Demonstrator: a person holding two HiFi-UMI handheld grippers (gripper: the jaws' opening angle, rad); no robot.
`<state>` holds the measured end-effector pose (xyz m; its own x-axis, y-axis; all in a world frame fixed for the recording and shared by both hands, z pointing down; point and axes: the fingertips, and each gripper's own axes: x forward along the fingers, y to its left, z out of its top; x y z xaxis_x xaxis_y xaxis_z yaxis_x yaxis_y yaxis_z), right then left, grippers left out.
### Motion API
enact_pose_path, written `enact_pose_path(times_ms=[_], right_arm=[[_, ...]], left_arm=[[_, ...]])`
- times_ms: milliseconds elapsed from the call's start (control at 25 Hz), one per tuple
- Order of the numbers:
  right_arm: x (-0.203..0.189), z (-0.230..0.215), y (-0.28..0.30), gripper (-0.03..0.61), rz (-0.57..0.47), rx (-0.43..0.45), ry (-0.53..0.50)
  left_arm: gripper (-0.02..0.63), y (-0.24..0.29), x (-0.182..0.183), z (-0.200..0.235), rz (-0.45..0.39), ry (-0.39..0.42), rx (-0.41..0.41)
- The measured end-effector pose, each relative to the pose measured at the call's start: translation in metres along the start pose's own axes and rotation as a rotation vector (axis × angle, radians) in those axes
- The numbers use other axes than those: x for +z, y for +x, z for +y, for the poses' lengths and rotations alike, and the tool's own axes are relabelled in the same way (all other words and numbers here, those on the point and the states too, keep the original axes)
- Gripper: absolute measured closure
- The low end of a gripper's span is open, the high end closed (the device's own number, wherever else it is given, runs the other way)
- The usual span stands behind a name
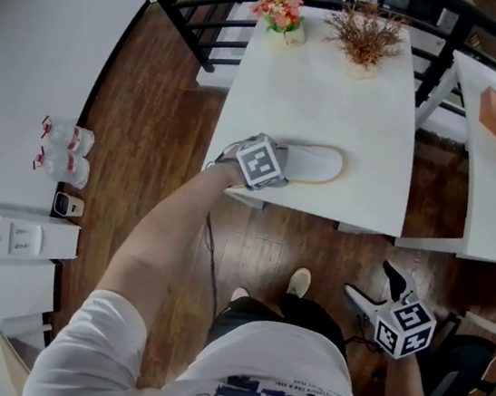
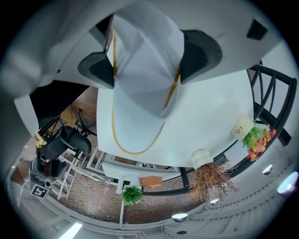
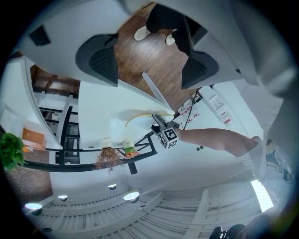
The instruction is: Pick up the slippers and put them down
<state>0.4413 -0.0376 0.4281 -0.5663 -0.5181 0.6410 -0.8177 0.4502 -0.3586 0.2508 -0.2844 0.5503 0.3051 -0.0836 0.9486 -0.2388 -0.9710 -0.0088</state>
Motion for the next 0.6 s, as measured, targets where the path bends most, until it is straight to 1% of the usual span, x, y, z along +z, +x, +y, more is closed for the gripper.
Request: enact_pose_path(times_ms=[120,280,440,600], right_arm=[[0.004,0.010,0.008,0.164,0.009,0.018,-0.020],[0.009,0.036,0.026,0.164,0.019,0.050,-0.059],[0.015,0.069,0.047,0.164,0.035,0.079,-0.098],[0.016,0.114,0.070,0.164,0.061,0.111,-0.144]], left_arm=[[0.181,-0.016,-0.020,0.002,-0.004,-0.008,0.044],[0.181,-0.040,-0.062,-0.001,-0.014,-0.027,0.075],[0.181,-0.063,-0.117,-0.002,-0.016,-0.062,0.112],[0.181,-0.093,-0.184,-0.006,-0.027,-0.112,0.153]])
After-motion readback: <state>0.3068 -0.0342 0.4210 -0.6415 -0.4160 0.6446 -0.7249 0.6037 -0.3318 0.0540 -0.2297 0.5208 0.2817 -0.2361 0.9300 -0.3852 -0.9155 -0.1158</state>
